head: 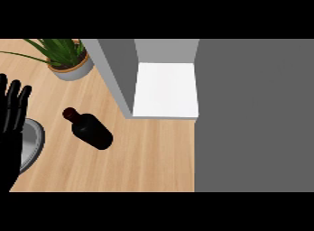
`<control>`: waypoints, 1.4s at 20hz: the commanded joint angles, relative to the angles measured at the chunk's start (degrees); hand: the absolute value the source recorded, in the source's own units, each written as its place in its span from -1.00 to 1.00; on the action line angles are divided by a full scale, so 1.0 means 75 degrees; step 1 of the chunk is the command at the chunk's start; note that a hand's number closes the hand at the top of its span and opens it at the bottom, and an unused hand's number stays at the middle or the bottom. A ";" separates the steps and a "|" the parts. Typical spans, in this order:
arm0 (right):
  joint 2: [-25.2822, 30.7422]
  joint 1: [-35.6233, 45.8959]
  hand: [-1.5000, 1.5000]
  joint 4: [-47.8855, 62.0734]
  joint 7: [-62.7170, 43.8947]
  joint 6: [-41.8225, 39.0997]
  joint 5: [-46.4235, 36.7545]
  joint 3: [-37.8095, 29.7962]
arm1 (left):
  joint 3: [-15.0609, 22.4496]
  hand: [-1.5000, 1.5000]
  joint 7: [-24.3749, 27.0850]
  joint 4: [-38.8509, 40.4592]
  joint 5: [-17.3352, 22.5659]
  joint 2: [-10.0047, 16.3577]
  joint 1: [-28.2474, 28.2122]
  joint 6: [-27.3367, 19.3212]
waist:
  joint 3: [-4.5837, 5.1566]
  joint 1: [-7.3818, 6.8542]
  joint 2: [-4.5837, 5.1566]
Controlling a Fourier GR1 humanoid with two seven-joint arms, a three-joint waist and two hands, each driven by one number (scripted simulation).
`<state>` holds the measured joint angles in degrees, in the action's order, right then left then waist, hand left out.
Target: Pick up the wine, place it into the cabinet and close the cabinet
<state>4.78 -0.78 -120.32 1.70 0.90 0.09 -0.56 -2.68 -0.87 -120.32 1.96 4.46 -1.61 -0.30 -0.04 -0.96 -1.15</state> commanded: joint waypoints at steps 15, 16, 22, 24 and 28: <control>0.0641 -0.0748 -1.00 -0.2918 -0.2972 -0.1056 0.1385 0.0972 | 0.1155 -1.00 -0.2073 -0.2115 0.0309 -0.0591 -0.0919 -0.1173 | 0.0005 0.0104 0.0132; 0.0655 -0.0619 -1.00 -0.3043 -0.3131 -0.1010 0.1343 0.0793 | 0.0568 -1.00 -0.1877 -0.1208 0.0505 -0.0591 -0.0025 -0.1173 | 0.0007 0.0145 0.0148; 0.0631 0.0052 -1.00 -0.3745 -0.4406 -0.0515 0.1263 0.1009 | 0.1859 -1.00 -0.3201 -0.2785 -0.0483 -0.0594 -0.0434 -0.2092 | 0.0004 0.0135 0.0129; 0.0727 0.0823 -1.00 -0.3752 -0.5171 -0.0198 0.1420 0.0809 | 0.1906 -1.00 -0.3189 -0.2754 -0.0561 -0.0591 -0.0536 -0.1981 | 0.0009 0.0114 0.0134; 0.0877 0.2096 -1.00 -0.3545 -0.6073 0.0209 0.1432 0.0596 | 0.1823 -1.00 -0.4416 -0.2796 -0.0928 -0.0539 0.0664 -0.2405 | 0.0005 0.0149 0.0135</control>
<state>10.37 8.56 -141.12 -34.72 -0.69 8.46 4.76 9.12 -26.01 -139.21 -0.73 0.49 -2.39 -14.92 0.01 0.03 -0.13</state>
